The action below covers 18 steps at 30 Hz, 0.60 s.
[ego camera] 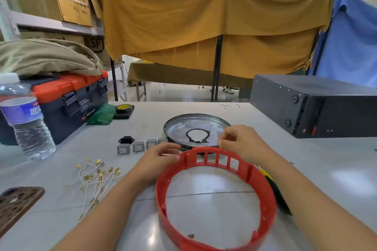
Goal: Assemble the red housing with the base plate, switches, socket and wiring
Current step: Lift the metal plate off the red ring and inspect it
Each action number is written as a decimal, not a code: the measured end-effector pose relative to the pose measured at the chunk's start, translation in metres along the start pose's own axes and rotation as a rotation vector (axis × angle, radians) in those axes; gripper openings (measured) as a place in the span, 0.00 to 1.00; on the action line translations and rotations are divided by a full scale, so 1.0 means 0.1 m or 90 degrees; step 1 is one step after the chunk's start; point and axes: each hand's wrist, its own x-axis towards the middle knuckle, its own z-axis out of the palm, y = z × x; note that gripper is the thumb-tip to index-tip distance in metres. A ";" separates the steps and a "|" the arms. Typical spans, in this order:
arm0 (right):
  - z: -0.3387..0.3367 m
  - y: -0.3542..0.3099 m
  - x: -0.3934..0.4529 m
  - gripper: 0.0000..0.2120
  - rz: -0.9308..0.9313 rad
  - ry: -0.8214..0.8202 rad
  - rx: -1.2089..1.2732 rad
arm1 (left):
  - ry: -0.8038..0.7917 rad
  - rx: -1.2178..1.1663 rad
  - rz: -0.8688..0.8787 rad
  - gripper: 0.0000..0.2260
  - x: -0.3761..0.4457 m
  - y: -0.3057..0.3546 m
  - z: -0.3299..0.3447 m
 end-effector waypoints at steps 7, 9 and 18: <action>0.27 0.03 0.46 0.08 0.011 -0.077 -0.148 | -0.055 -0.073 0.002 0.13 0.04 -0.10 -0.06; 0.27 -0.02 0.54 0.09 0.024 -0.099 -0.208 | -0.055 -0.074 0.006 0.16 0.03 -0.07 -0.07; 0.20 -0.06 0.61 0.14 0.087 -0.231 -0.327 | -0.035 -0.048 -0.025 0.15 0.02 -0.05 -0.12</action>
